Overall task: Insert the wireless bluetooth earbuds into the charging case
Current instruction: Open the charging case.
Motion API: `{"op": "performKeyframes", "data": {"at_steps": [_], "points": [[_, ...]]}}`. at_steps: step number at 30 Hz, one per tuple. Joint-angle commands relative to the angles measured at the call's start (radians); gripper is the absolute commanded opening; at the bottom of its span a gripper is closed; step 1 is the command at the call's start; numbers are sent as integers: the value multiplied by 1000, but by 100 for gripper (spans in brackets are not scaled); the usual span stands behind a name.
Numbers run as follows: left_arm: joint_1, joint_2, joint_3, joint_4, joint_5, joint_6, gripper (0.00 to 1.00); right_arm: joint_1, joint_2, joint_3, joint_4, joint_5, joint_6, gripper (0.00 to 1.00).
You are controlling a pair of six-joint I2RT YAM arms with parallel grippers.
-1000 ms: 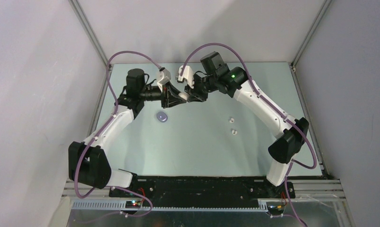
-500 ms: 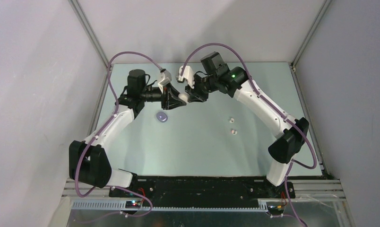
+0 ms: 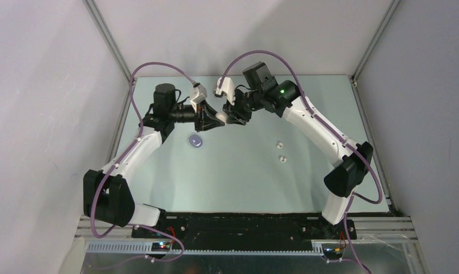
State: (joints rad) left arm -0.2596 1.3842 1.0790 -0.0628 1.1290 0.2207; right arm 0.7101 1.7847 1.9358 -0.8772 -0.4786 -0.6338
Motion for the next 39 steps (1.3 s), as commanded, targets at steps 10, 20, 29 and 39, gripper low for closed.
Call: {"op": "performKeyframes", "data": {"at_steps": [10,20,29,39], "points": [[2,6,27,6,44,95,0,-133,51,84,111,-87,237,46],[0,21,40,-9,47,111,0,-157,59,106,121,-198,300,46],[4,28,40,11,35,72,0,-181,61,115,120,-239,321,46],[30,-1,-11,185,-10,-165,0,-280,-113,-63,47,-253,252,51]]}}
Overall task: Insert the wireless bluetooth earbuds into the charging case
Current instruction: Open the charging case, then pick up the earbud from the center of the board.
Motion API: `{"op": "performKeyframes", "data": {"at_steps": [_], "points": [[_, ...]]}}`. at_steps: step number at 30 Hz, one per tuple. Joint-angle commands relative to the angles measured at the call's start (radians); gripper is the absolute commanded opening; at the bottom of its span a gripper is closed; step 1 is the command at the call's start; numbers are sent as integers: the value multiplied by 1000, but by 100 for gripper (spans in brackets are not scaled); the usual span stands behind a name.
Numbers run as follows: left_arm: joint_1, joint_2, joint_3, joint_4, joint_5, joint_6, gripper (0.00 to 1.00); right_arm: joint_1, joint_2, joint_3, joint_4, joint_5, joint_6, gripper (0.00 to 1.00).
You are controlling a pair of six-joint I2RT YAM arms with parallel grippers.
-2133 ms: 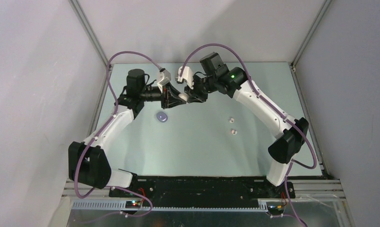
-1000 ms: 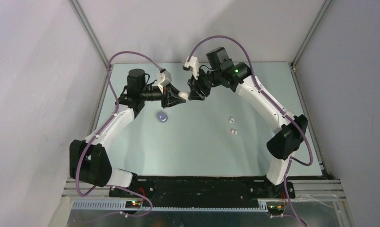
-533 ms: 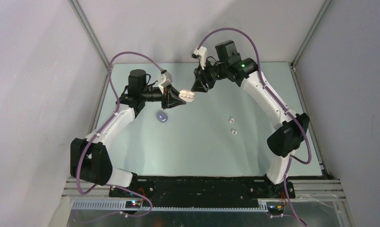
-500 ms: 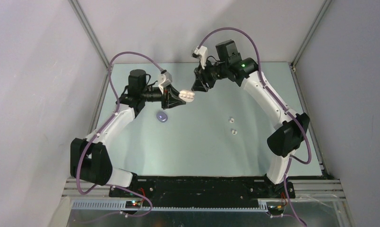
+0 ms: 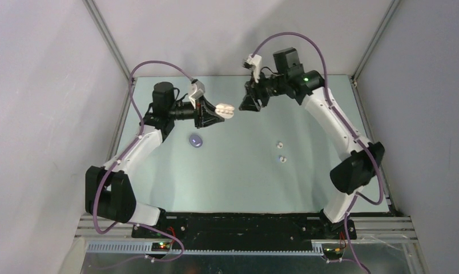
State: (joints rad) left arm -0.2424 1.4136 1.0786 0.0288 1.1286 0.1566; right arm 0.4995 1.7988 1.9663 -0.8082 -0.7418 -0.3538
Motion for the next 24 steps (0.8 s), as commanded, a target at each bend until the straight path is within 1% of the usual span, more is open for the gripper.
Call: {"op": "performKeyframes", "data": {"at_steps": [1,2,3,4,5,6,7,8,9,10,11,12,13,15,17,20,22,24], "points": [[16,-41,-22,101,-19,-134,0,-96,-154,-125,-18,62,-21,49],[19,-48,-28,128,-25,-156,0,-109,-171,-199,-8,94,-3,48],[22,-62,-39,141,-34,-198,0,-131,-205,-237,-3,162,11,46],[24,-69,-44,165,-40,-215,0,-142,-223,-327,11,197,37,44],[26,-82,-50,180,-54,-246,0,-162,-259,-370,12,241,38,41],[29,-95,-53,188,-61,-263,0,-167,-275,-457,-6,255,-10,39],[30,-101,-65,214,-74,-300,0,-172,-302,-500,-28,278,-109,33],[32,-116,-73,235,-80,-321,0,-172,-313,-592,-71,282,-178,29],[32,-122,-91,274,-94,-361,0,-174,-344,-633,-83,289,-303,25],[33,-135,-99,289,-102,-377,0,-176,-366,-728,-71,291,-357,24],[33,-140,-110,305,-117,-400,0,-183,-414,-776,-54,288,-458,24],[34,-149,-116,309,-124,-409,0,-185,-470,-871,-6,282,-504,24],[34,-153,-127,316,-134,-422,0,-183,-497,-912,21,273,-588,24],[34,-166,-139,313,-148,-430,0,-167,-554,-1041,154,282,-637,26],[34,-177,-146,301,-157,-429,0,-134,-552,-1071,209,310,-633,25],[34,-202,-155,277,-174,-416,0,-77,-472,-1075,246,384,-575,19],[33,-216,-161,247,-182,-399,0,-65,-429,-1078,258,414,-538,16],[35,-229,-165,229,-188,-385,0,-71,-414,-1095,284,408,-515,15]]}}
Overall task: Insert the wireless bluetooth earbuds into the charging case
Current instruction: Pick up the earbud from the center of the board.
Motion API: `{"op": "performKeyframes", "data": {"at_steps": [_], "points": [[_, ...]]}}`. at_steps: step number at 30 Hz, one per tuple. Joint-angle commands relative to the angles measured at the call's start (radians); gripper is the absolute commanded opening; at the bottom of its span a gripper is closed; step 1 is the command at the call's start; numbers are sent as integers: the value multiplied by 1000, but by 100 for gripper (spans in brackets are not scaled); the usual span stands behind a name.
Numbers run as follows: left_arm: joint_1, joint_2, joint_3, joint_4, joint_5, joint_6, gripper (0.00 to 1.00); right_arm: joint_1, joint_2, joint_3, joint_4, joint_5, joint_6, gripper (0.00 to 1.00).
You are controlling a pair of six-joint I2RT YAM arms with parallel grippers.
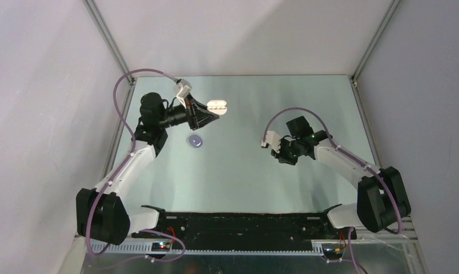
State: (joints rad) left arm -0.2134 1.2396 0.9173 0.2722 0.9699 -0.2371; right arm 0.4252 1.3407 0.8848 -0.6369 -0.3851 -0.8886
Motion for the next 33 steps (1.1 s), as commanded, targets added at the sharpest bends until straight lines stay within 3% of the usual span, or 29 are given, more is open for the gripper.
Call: {"op": "performKeyframes", "data": {"at_steps": [1,15,24,33], "points": [[6,-65,-5,-20,-31,13,0,2,47,-23,126,52,19,15],[5,-96,-43,-30,-46,32,0,-23,218,72,68,71,48,13],[5,-95,-44,-40,-50,43,0,-17,261,90,68,63,55,22],[5,-96,-46,-48,-54,53,0,-16,287,98,64,80,52,23]]}}
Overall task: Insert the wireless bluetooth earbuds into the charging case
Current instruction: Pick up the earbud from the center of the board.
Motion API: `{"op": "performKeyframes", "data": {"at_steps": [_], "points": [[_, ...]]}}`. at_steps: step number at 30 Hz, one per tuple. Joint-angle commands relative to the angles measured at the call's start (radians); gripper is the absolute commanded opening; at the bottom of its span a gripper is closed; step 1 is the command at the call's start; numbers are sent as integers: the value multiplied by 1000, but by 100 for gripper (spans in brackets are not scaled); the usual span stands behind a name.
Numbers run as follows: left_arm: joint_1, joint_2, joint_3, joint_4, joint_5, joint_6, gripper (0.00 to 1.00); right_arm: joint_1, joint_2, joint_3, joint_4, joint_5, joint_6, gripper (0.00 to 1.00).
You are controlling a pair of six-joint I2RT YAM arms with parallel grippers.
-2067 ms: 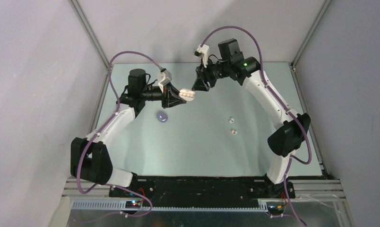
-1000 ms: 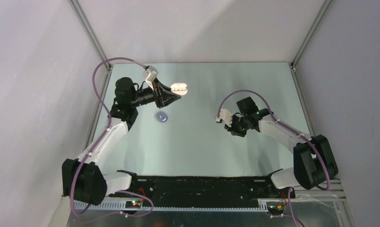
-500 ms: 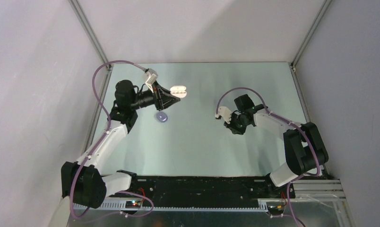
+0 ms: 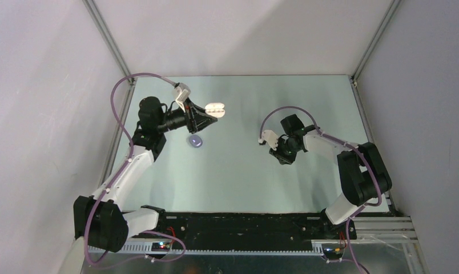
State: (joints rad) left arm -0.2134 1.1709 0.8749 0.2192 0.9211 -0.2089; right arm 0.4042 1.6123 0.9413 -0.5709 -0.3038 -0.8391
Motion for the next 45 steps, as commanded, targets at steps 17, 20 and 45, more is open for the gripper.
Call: {"op": "performKeyframes", "data": {"at_steps": [17,20,45], "points": [[6,-28,-12,5,-12,28,0,0,26,50,76,103,33,27],[5,-27,-14,8,-13,27,0,-6,26,59,86,116,41,25],[6,-3,-6,53,81,110,0,-77,-135,367,-383,-306,-92,1]]}}
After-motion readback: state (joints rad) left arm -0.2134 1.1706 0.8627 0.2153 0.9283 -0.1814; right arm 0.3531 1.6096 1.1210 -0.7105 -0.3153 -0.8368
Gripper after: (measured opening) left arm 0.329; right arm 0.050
